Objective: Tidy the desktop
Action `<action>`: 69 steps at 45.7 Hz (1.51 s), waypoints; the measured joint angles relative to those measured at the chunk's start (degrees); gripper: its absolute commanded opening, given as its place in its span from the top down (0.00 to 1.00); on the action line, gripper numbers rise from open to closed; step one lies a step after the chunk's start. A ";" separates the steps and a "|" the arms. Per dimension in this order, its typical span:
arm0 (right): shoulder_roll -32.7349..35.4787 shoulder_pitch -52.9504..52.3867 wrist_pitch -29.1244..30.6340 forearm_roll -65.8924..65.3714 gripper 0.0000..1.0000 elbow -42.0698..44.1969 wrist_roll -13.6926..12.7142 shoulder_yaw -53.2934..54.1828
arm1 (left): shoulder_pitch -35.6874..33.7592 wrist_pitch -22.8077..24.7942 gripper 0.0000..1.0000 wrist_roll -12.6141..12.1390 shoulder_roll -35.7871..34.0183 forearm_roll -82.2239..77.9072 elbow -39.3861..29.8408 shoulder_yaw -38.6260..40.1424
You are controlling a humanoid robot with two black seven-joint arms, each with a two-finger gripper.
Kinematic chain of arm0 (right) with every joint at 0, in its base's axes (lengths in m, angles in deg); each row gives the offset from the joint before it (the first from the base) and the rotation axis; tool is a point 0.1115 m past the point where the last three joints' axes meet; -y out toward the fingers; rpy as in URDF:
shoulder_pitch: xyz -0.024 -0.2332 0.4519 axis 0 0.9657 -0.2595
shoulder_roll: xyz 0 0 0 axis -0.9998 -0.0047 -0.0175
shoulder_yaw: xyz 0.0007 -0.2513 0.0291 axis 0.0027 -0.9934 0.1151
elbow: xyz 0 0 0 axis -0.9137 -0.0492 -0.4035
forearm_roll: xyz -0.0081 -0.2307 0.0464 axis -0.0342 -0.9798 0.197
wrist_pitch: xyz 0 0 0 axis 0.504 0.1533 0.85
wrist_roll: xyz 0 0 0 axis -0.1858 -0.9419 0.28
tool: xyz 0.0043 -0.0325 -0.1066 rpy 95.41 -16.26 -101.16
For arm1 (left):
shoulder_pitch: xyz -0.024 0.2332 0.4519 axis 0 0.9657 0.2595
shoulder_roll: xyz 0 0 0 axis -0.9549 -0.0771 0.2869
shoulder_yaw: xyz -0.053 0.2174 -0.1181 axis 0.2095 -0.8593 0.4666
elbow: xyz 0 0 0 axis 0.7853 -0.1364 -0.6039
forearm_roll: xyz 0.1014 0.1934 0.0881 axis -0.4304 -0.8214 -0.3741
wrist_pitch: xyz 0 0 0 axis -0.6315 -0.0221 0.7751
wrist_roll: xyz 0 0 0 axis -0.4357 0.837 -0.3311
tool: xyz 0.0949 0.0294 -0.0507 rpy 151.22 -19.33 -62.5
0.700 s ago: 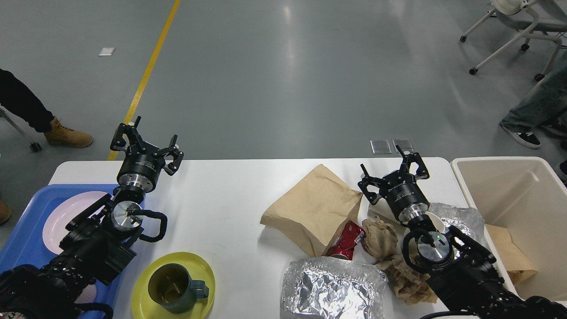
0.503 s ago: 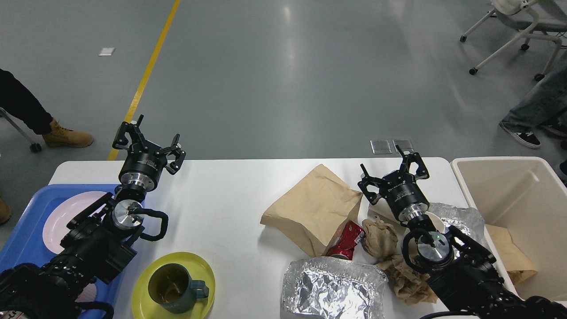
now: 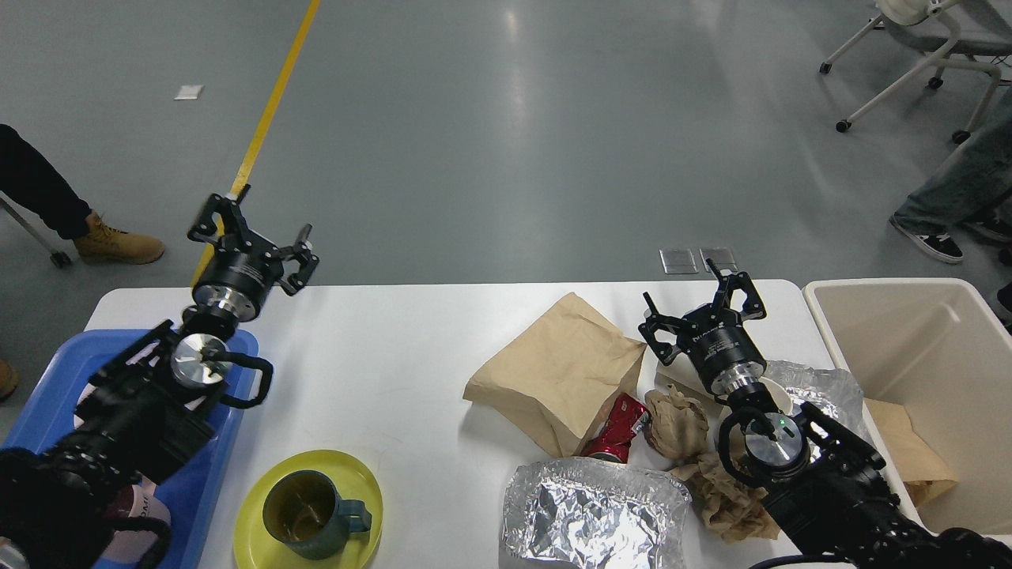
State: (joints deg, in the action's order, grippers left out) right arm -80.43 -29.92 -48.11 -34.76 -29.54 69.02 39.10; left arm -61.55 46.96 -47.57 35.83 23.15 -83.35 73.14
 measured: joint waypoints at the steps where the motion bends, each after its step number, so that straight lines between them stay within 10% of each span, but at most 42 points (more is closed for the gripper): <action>1: 0.00 0.00 0.00 0.00 0.00 0.00 0.00 0.00 | -0.59 0.22 0.04 0.00 -1.00 -0.07 0.00 -0.99; 14: 0.00 0.00 0.00 0.00 0.00 0.07 0.00 0.00 | -19.07 1.79 0.04 0.00 -16.05 -3.49 0.02 -31.00; 31: 0.00 0.00 0.00 0.00 0.00 0.03 0.00 0.00 | -39.32 1.74 0.04 -0.09 -23.80 -4.52 0.12 -40.61; 44: 0.00 0.00 0.00 0.00 0.00 0.03 0.00 0.00 | -65.51 3.45 0.04 0.02 -24.38 -4.71 -6.93 -93.97; 69: 0.02 0.00 0.03 0.00 0.00 0.03 0.00 0.00 | -97.22 29.32 0.04 -0.08 -22.15 -5.02 -34.56 -127.98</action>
State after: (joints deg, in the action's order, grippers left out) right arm -80.40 -29.91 -48.08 -34.76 -29.51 69.02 39.10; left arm -158.77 76.28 -47.65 13.69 18.13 -117.91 -54.83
